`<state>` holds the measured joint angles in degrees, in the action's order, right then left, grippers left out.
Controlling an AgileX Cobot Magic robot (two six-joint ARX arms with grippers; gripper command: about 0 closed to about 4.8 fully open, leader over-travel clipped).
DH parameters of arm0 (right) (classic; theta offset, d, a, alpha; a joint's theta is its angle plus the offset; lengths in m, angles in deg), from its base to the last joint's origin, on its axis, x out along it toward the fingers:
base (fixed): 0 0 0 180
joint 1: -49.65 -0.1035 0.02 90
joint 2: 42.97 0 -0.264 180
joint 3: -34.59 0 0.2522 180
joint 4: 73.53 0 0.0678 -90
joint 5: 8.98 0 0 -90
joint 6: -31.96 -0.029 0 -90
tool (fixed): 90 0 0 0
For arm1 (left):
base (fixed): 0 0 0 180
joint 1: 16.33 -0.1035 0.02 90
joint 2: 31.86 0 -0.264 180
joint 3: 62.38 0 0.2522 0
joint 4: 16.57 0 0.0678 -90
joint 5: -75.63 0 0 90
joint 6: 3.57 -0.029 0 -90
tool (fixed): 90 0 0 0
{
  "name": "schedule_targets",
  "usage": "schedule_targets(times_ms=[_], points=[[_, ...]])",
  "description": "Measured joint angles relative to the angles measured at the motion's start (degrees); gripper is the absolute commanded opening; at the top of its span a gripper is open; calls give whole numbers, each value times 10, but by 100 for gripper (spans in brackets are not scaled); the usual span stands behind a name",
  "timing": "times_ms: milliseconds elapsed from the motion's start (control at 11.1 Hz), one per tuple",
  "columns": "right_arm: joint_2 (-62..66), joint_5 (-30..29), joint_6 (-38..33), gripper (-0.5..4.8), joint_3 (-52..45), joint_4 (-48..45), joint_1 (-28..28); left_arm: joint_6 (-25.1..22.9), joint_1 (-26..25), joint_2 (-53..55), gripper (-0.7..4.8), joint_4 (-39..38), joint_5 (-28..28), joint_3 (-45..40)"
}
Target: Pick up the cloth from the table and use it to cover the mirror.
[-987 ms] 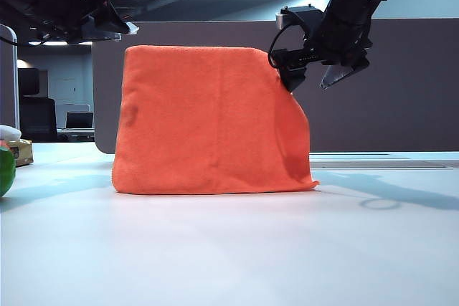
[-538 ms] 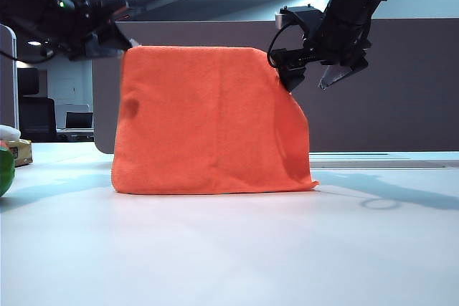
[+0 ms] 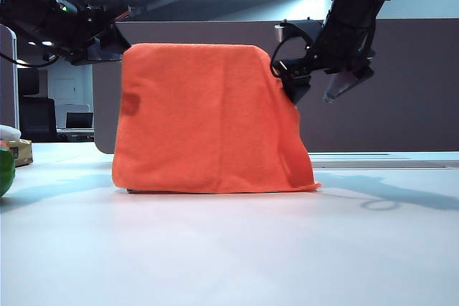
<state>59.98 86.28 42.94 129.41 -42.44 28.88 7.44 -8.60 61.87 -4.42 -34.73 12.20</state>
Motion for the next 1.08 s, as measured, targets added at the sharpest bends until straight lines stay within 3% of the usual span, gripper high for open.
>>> schedule_targets(times_ms=[449, 628, 808, 1077], points=[[0, 35, 0, 479, 0, 26, 0, 0, 0, 0, 115, -4, 0, 0], [0, 7, 0, 479, 0, 10, -3, 0, 0, 0, 112, 4, 0, 0], [0, -21, 0, 479, 0, -19, -7, 0, 0, 0, 117, 54, -38, 0], [0, -51, 0, 479, 0, -42, -6, 0, 0, 0, 122, 64, -67, 0]])
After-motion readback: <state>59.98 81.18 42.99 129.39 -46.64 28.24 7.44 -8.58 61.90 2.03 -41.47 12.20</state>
